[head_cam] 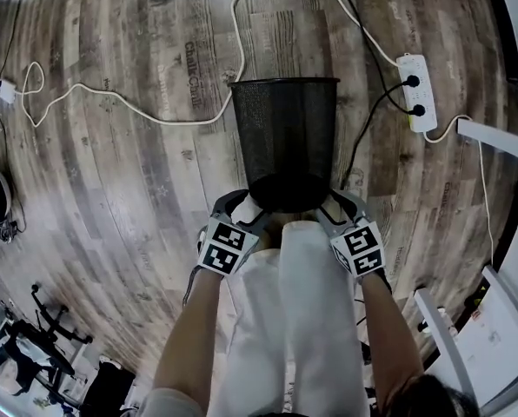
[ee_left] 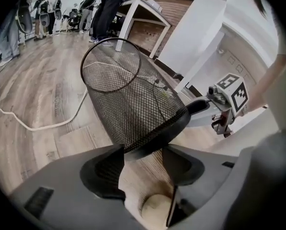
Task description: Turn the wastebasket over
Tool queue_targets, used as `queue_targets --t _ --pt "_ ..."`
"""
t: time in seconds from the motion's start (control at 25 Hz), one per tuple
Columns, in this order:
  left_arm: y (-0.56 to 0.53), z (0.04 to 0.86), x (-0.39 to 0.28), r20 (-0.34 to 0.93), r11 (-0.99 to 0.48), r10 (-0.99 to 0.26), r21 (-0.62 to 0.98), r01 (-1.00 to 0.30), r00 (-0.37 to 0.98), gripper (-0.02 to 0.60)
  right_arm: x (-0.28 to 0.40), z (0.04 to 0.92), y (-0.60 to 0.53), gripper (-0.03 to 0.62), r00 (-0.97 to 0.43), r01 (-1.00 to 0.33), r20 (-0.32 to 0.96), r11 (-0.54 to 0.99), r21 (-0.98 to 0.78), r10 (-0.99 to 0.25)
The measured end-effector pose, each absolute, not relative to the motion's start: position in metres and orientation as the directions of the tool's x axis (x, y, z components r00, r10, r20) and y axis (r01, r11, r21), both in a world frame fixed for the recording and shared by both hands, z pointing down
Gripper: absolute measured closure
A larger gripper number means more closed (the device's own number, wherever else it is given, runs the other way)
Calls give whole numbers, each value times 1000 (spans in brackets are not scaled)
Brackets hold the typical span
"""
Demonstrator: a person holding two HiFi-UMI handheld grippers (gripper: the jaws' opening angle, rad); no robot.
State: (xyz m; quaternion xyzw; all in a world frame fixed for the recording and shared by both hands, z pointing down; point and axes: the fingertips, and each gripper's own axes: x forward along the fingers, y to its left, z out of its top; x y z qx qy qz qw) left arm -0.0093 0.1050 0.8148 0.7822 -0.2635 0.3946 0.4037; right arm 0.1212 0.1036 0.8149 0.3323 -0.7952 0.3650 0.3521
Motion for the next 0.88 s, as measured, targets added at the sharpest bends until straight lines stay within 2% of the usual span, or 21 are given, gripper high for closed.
queue_targets --t 0.32,0.56,0.88 --pt "112 810 -2 802 -390 -96 515 -764 590 344 128 818 109 424 -544 -802 805 431 -414 -237" --pt "106 789 0 795 -371 -93 531 -762 599 344 134 797 104 424 -566 -772 798 472 -426 -206" --pt "27 743 -11 740 -254 -288 554 -793 609 344 143 751 -1 424 -604 -757 729 517 -399 -322"
